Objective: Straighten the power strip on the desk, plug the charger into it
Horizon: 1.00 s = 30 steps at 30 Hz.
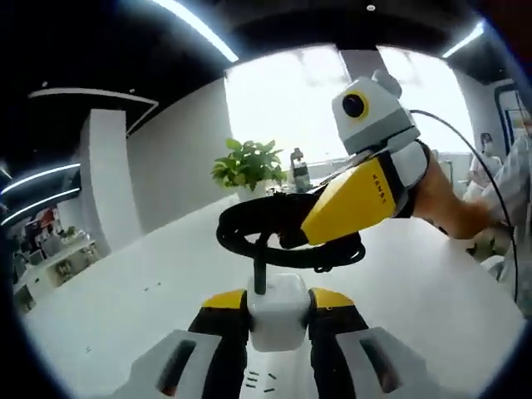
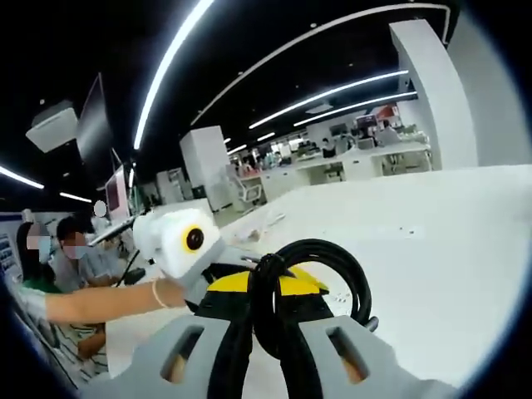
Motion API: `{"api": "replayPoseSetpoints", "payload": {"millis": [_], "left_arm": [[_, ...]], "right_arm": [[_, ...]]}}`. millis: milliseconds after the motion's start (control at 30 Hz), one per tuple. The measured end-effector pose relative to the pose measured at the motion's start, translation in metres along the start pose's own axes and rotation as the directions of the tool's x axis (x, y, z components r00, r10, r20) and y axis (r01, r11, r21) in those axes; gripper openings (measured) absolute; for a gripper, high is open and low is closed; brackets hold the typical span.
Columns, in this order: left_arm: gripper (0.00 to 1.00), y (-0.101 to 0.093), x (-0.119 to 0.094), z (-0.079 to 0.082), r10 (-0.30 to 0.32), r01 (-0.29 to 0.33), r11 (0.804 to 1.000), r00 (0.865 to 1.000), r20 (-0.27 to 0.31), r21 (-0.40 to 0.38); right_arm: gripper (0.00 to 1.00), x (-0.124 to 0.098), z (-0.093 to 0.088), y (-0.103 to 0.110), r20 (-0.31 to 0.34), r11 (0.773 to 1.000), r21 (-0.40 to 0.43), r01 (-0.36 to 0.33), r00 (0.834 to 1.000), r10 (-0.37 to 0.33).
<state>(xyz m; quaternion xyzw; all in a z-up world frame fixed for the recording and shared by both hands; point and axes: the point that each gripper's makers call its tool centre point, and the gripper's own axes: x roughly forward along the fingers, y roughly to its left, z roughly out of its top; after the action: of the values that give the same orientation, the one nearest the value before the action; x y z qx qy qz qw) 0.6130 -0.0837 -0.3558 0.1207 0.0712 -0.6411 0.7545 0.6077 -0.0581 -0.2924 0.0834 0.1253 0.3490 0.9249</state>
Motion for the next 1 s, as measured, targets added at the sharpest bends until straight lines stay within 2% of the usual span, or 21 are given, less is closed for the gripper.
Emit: {"api": "replayPoseSetpoints", "payload": {"millis": [67,100,367,567,600,700,833,1000], "left_arm": [[0.26,0.001,0.002,0.000,-0.024,0.024,1.000,1.000,0.003,-0.008],[0.26,0.000,0.004,0.000,-0.055,0.056,0.998,0.998,0.011,-0.024],[0.26,-0.002,0.008,-0.002,-0.114,0.114,0.993,0.993,0.003,-0.002],[0.26,-0.002,0.012,-0.002,-0.143,0.142,0.990,0.990,0.008,0.017],[0.26,0.008,0.012,-0.002,-0.148,0.148,0.989,0.989,0.008,0.017],[0.26,0.012,0.013,-0.005,-0.158,0.158,0.987,0.987,-0.004,0.027],[0.26,0.011,0.014,-0.009,-0.163,0.164,0.986,0.986,-0.017,0.039],[0.26,0.009,0.016,-0.009,-0.168,0.168,0.985,0.986,-0.003,0.045]], "right_arm": [[0.07,0.002,0.001,-0.004,0.000,1.000,0.007,0.006,1.000,-0.006],[0.07,0.002,0.001,-0.005,-0.001,1.000,0.010,0.009,1.000,-0.009],[0.07,0.003,0.001,-0.011,-0.005,1.000,0.022,0.019,1.000,-0.019],[0.07,0.004,0.000,-0.014,-0.004,0.999,0.018,0.033,0.999,-0.033],[0.07,0.004,0.000,-0.014,-0.004,0.999,0.018,0.036,0.999,-0.036],[0.07,0.004,-0.002,-0.018,-0.006,0.999,0.022,0.040,0.999,-0.040],[0.07,0.005,-0.004,-0.020,-0.010,0.999,0.028,0.044,0.999,-0.043],[0.07,0.006,-0.005,-0.020,-0.015,0.998,0.016,0.053,0.999,-0.053]]}}
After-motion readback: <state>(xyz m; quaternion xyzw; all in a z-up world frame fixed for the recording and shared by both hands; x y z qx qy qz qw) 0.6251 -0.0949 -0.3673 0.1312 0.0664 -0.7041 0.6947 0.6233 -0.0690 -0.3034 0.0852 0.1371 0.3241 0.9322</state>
